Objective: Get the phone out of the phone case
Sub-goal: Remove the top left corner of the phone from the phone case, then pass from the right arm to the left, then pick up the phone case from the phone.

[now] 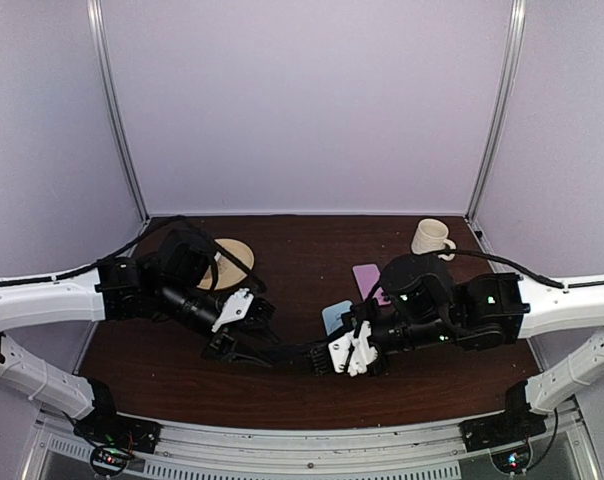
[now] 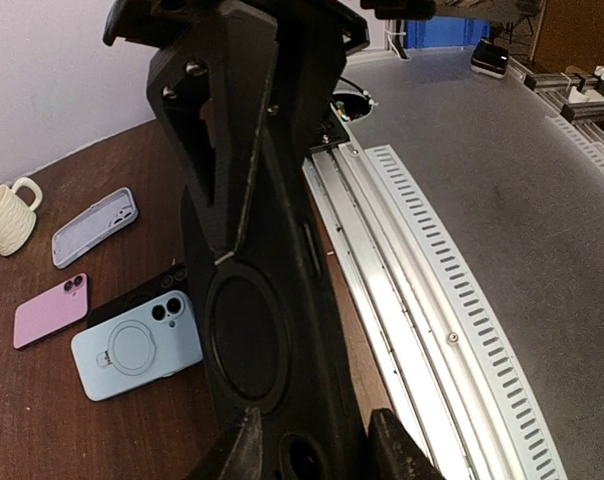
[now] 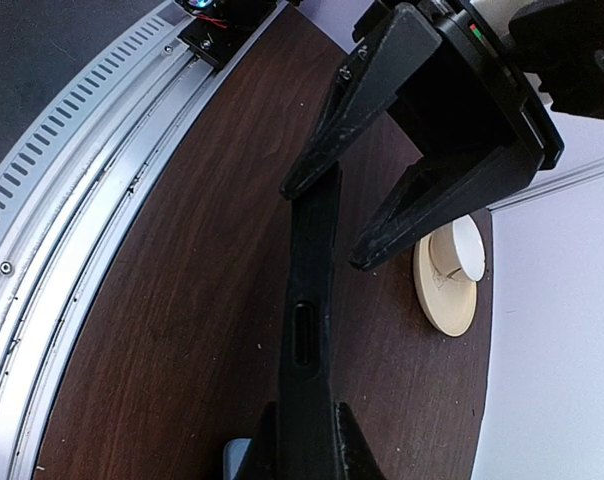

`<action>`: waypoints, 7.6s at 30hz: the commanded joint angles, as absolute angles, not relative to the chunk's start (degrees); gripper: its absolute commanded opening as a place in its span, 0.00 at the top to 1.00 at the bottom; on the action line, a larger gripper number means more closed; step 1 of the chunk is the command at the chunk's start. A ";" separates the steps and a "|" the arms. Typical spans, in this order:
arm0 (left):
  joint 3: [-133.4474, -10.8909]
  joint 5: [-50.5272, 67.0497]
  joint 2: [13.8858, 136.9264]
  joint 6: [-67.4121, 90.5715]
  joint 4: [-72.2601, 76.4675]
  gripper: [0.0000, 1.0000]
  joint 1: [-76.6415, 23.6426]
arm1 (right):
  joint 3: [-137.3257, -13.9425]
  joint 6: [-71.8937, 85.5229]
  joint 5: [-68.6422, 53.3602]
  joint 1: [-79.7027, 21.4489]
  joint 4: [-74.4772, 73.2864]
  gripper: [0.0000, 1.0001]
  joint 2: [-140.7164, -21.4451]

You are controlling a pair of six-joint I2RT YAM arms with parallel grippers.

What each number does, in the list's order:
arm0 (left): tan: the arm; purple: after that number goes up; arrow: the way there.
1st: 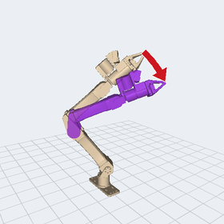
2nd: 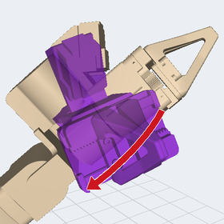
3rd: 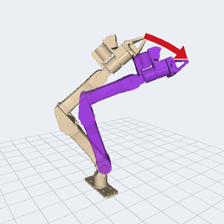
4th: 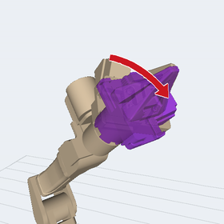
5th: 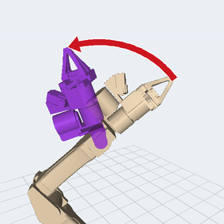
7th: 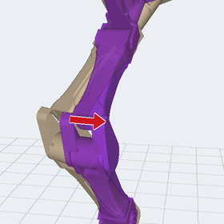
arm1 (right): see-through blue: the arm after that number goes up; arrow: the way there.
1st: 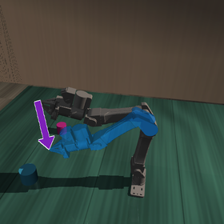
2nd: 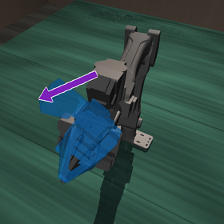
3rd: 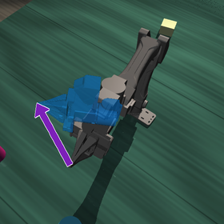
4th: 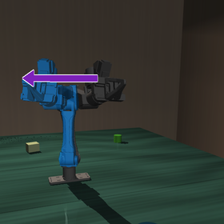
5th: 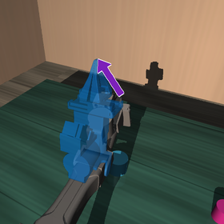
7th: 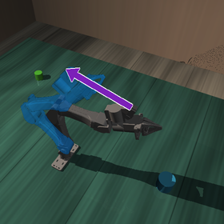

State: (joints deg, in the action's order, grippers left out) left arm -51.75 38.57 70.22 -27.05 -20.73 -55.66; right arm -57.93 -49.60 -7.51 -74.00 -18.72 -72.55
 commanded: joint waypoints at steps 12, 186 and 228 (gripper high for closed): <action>-56.95 30.47 73.73 -23.53 -19.83 0.67 -54.90 | -60.27 -50.45 -14.73 -79.51 -18.99 1.00 -71.59; -41.62 39.65 58.01 -61.26 -7.68 1.00 -50.35 | -44.06 -10.61 -1.33 -73.62 6.98 0.01 -60.34; -36.33 32.98 53.88 -92.01 -7.29 1.00 -52.82 | -87.52 3.69 -33.48 -67.06 -28.86 0.00 -97.70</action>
State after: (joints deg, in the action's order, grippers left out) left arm -36.21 32.10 55.51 -93.58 -12.62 -52.73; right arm -84.95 3.05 -29.43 -66.87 -29.82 -96.27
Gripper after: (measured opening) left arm 0.096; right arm 0.995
